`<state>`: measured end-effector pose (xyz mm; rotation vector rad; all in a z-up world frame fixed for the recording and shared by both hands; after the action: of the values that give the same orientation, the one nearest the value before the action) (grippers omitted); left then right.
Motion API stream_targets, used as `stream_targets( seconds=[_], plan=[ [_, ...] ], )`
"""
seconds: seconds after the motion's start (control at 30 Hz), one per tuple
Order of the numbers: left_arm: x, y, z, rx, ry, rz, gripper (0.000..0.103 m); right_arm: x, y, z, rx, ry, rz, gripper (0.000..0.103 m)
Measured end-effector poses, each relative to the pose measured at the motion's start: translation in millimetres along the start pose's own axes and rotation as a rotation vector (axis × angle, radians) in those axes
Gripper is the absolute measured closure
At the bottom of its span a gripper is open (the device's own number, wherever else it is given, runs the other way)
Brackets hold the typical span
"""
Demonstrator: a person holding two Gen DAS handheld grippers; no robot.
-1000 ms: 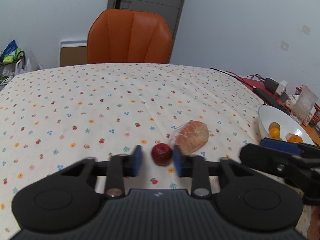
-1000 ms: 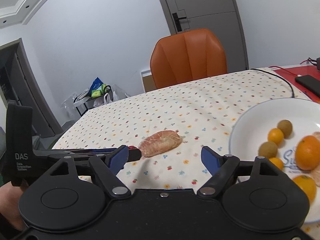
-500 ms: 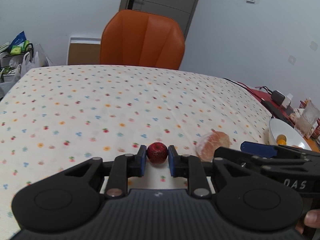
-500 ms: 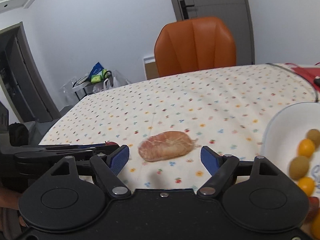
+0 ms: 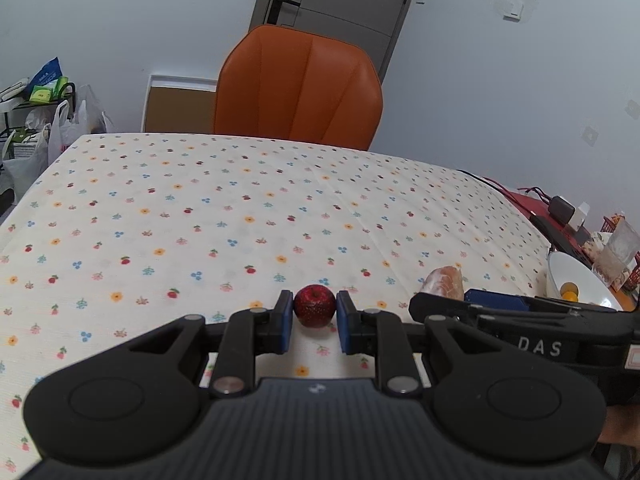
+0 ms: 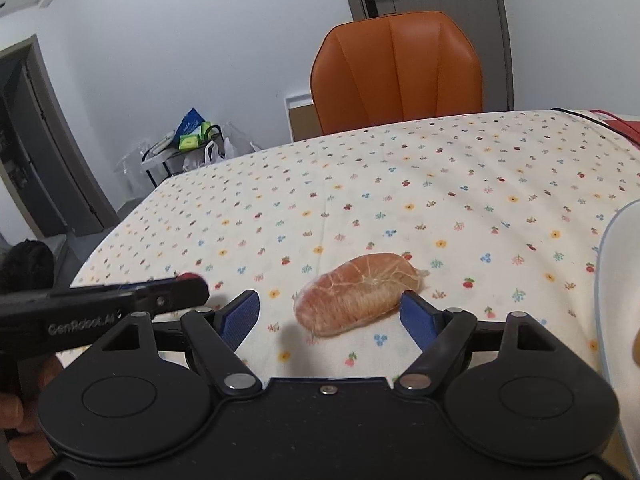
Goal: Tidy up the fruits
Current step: 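Grasp the red plum with the left gripper while the right gripper grasps the peeled segment, then carry the plum and peeled segment onto the white plate and open both grippers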
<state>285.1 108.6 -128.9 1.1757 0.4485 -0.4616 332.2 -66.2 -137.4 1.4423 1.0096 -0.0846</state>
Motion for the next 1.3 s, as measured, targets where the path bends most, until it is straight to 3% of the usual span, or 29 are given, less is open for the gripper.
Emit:
stream_targets(
  seconds=[0.23, 0.33, 0.4, 0.6, 0.97, 1.3],
  plan=[
    [0.9, -0.1, -10.6, -0.026, 0.005, 0.007, 0.082, 15.1, 5.2, -11.0, -0.071, -0.040, 0.013, 0.028],
    [2.0, -1.3, -11.2, -0.028, 0.003, 0.003, 0.082, 18.5, 5.7, -12.8, -0.108, -0.101, 0.024, 0.040],
    [1.6, -2.0, -9.6, -0.024, 0.002, 0.001, 0.082, 17.4, 5.5, -8.9, -0.114, -0.133, 0.031, 0.056],
    [-3.3, 0.6, -1.4, -0.008, 0.001, 0.011, 0.082, 3.8, 2.6, 1.6, -0.082, -0.108, 0.024, 0.067],
    [-17.9, 4.8, 40.8, 0.048, -0.043, 0.041, 0.082, -37.3, 5.4, 13.3, -0.020, -0.066, 0.083, 0.068],
    [-23.8, 6.1, 92.7, 0.108, -0.113, 0.063, 0.082, -88.5, 18.3, 34.4, -0.005, -0.090, 0.172, 0.068]
  ],
)
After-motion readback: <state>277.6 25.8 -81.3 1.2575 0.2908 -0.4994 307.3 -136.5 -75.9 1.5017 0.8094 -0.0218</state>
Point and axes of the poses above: each gripper's, at about its wrist camera, not at the fingertips, and x roughly the way its jaws point, z to its right, y to its top, the point moved 6 cm from there along x, roughly the way its jaws point, and after that the axes turned 6 degrees about -y, right-handed, at the moved point
